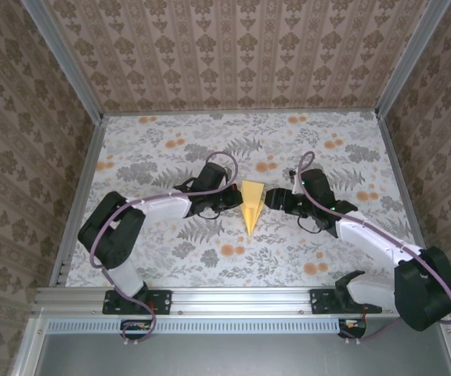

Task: Fold a paper plane with a square sheet of paper (pick it up from the middle)
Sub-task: Turn over a paper plane at the center of the table, then move the paper plane to the center of the table.

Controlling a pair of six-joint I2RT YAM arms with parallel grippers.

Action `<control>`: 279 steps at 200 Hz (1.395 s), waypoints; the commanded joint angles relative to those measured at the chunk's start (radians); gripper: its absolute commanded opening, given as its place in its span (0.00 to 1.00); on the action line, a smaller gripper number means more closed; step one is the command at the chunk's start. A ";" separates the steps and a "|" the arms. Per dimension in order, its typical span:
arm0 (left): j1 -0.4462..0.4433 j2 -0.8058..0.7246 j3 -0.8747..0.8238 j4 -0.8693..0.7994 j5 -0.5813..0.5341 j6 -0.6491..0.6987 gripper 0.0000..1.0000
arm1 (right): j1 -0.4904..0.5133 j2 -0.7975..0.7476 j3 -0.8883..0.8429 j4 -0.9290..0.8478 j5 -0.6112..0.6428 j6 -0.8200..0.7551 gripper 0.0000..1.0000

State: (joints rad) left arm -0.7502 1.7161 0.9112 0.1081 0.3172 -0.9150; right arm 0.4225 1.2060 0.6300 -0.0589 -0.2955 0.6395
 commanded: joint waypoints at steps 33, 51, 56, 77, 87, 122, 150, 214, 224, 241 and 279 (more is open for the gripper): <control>0.010 0.024 -0.093 0.134 0.015 -0.058 0.00 | 0.140 0.128 0.057 -0.034 0.087 0.081 0.48; 0.011 0.031 -0.109 0.133 0.016 -0.055 0.00 | 0.167 0.167 0.085 -0.035 0.096 0.083 0.43; 0.012 0.032 -0.113 0.134 0.014 -0.056 0.00 | 0.174 0.177 0.092 -0.036 0.099 0.082 0.42; 0.015 0.033 -0.127 0.138 0.007 -0.064 0.00 | 0.197 0.233 0.128 -0.054 0.119 0.073 0.39; 0.018 0.034 -0.129 0.137 0.005 -0.063 0.00 | 0.207 0.252 0.144 -0.063 0.128 0.064 0.39; 0.018 0.033 -0.130 0.135 0.008 -0.056 0.00 | 0.231 0.296 0.186 -0.088 0.153 0.053 0.38; 0.021 0.040 -0.129 0.132 0.014 -0.054 0.00 | 0.236 0.317 0.203 -0.125 0.205 0.044 0.43; 0.021 0.056 -0.117 0.115 0.022 -0.058 0.00 | 0.238 0.376 0.229 -0.126 0.172 0.033 0.45; 0.020 0.057 -0.117 0.116 0.023 -0.058 0.00 | 0.239 0.386 0.230 -0.126 0.169 0.032 0.43; 0.020 0.059 -0.116 0.116 0.024 -0.059 0.00 | 0.240 0.397 0.230 -0.125 0.165 0.037 0.43; 0.021 0.063 -0.115 0.115 0.024 -0.059 0.00 | 0.247 0.418 0.231 -0.125 0.140 0.041 0.46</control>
State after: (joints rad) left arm -0.7368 1.7676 0.7914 0.2302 0.3298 -0.9653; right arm 0.6575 1.6032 0.8391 -0.1619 -0.1318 0.6846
